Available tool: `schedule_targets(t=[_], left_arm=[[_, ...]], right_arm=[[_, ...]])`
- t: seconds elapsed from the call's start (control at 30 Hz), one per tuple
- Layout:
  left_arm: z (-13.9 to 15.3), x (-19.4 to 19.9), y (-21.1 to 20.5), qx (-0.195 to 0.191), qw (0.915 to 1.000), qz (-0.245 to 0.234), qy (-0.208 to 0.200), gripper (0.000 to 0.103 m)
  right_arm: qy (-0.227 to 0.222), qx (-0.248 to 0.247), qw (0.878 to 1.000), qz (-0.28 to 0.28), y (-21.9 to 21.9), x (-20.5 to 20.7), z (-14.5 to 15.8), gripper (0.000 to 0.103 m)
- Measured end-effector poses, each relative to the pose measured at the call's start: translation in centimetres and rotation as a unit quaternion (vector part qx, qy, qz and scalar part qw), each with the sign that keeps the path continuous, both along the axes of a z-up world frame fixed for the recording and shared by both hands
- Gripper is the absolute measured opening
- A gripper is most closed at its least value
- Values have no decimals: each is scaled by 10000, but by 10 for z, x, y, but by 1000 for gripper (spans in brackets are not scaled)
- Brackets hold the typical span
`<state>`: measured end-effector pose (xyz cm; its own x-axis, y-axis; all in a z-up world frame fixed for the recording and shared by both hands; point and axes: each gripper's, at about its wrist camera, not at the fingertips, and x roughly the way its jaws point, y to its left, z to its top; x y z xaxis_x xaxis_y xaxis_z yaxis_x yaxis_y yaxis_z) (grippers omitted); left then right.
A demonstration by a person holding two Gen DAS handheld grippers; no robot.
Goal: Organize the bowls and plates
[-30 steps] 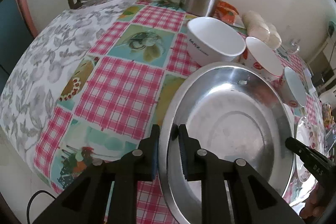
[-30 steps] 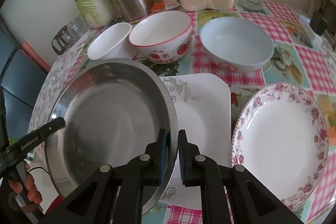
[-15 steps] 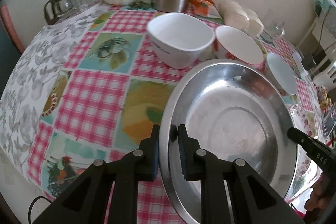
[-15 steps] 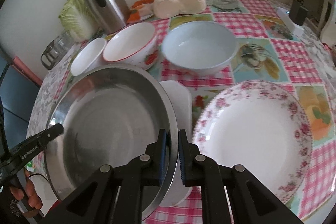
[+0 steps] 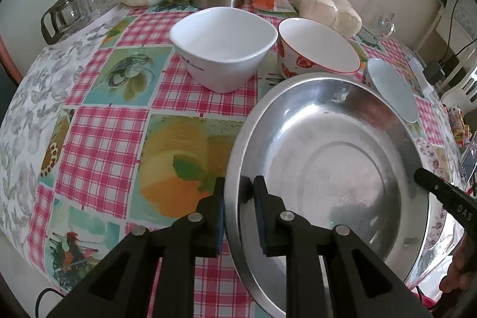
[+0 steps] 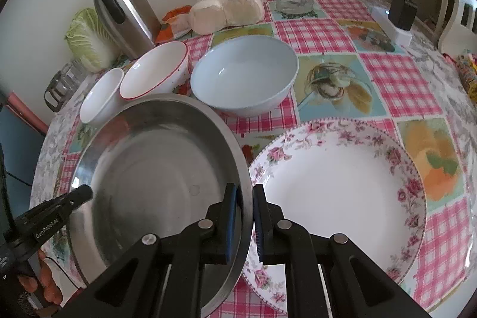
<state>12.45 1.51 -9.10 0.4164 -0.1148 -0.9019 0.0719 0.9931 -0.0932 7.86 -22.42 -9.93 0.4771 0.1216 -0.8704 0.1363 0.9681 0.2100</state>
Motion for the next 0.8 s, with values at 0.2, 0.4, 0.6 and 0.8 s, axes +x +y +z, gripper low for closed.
schedule_targets(t=[0.2,0.4,0.6,0.8], left_arm=[[-3,1,-5,75,10000,-51,-8,20],[-3,1,-7,150,9999,-62,-10,21],[-4,-1,-9,179,9997,-139,36,21],[-4,-3,-8,106,9999,-117,48,22]], right_arm=[[-48,-34,10000,-37,-3,2,0,12],[-57,-35,10000,-55,-3,2,0,13],[-6,-55,10000,-81,-4,1,2,14],[77,14,9998,-163,-7,0,1,30]])
